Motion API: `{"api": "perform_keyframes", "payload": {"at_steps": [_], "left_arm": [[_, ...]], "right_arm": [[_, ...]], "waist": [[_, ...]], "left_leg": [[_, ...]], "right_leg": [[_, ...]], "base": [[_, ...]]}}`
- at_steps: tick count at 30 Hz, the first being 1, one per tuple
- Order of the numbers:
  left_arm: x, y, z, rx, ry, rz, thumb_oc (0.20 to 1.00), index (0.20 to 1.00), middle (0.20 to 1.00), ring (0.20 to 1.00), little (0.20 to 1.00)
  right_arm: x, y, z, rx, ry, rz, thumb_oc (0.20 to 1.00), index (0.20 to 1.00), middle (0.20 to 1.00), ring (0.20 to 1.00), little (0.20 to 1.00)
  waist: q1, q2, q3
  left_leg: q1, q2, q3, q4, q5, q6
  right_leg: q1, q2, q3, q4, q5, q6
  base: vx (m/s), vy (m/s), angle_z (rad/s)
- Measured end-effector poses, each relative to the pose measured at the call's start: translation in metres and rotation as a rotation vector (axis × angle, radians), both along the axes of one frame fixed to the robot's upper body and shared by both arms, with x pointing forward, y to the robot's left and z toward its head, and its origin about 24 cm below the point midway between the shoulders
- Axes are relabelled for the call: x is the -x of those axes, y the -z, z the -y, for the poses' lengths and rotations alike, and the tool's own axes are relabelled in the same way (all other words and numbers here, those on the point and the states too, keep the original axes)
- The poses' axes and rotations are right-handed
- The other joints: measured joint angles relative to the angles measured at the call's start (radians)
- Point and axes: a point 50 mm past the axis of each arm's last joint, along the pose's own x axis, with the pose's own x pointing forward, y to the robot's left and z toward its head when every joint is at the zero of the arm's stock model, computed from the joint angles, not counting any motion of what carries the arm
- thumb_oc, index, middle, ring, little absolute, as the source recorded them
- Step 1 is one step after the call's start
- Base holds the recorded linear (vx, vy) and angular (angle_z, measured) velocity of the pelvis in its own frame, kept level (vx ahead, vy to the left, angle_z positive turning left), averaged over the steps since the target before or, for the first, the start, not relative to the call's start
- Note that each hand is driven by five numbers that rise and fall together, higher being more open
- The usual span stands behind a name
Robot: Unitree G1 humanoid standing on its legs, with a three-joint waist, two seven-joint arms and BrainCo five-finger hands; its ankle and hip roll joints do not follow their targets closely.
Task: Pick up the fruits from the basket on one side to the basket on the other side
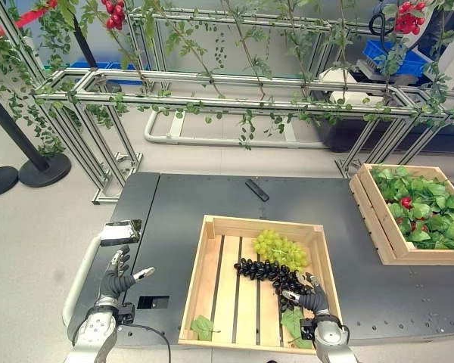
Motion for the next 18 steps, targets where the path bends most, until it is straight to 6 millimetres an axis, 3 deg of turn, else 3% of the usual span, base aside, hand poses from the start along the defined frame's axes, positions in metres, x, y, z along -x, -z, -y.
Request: {"api": "perform_keyframes", "payload": {"at_steps": [18], "left_arm": [[0.0039, 0.0027, -0.0006, -0.002, -0.007, -0.013, 1.0, 1.0, 1.0, 1.0, 1.0]], "right_arm": [[0.0047, 0.0008, 0.0051, 0.025, -0.005, -0.01, 1.0, 1.0, 1.0, 1.0, 1.0]], "waist": [[-0.005, 0.009, -0.008]], "left_leg": [[0.0, 0.0, 0.0, 0.0, 0.0, 0.0]], "right_leg": [[0.001, 0.0, 0.0, 0.0, 0.001, 0.0]], "base": [[0.0, 0.0, 0.0]]}}
